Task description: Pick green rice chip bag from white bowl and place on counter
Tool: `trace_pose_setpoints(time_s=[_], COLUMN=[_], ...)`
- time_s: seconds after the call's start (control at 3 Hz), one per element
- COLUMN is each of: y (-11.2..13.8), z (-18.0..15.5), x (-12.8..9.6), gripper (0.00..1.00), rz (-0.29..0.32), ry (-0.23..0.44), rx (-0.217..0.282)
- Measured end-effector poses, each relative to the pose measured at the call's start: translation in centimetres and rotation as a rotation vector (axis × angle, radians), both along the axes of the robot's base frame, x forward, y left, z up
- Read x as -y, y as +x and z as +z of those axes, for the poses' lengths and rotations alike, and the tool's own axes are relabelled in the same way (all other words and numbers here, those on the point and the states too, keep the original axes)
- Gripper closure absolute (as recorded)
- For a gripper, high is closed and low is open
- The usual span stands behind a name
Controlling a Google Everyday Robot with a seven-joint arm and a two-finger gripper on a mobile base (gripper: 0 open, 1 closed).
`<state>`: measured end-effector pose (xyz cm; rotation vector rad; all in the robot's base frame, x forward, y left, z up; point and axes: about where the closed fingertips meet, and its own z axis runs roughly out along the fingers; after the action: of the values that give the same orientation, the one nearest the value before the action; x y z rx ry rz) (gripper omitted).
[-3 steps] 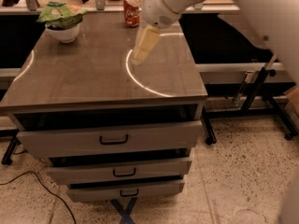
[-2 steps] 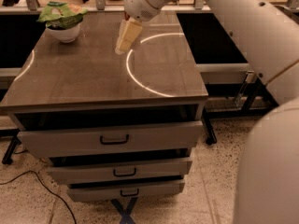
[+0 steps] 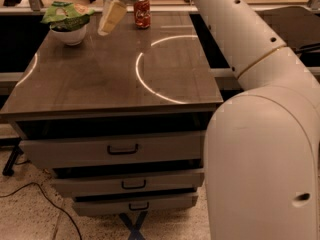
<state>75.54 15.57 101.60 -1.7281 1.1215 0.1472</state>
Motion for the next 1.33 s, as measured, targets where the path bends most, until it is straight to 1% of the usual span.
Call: trace_pose_setpoints(time_s=[0.33,0.67,1.0,1.33], y=[0.2,2.3,4.0,5.4], z=[-0.2,-2.0,-3.9,-5.8], x=[-0.3,-3.5,-7.2,-11.0], gripper=[0.0,0.0,0.0,0.0], rz=[-0.004,-0.041,-0.037,-0.02], ry=[0.006,0.078,0.113,0.13], rx=[-0.002,-0.008,-0.028,-0.055])
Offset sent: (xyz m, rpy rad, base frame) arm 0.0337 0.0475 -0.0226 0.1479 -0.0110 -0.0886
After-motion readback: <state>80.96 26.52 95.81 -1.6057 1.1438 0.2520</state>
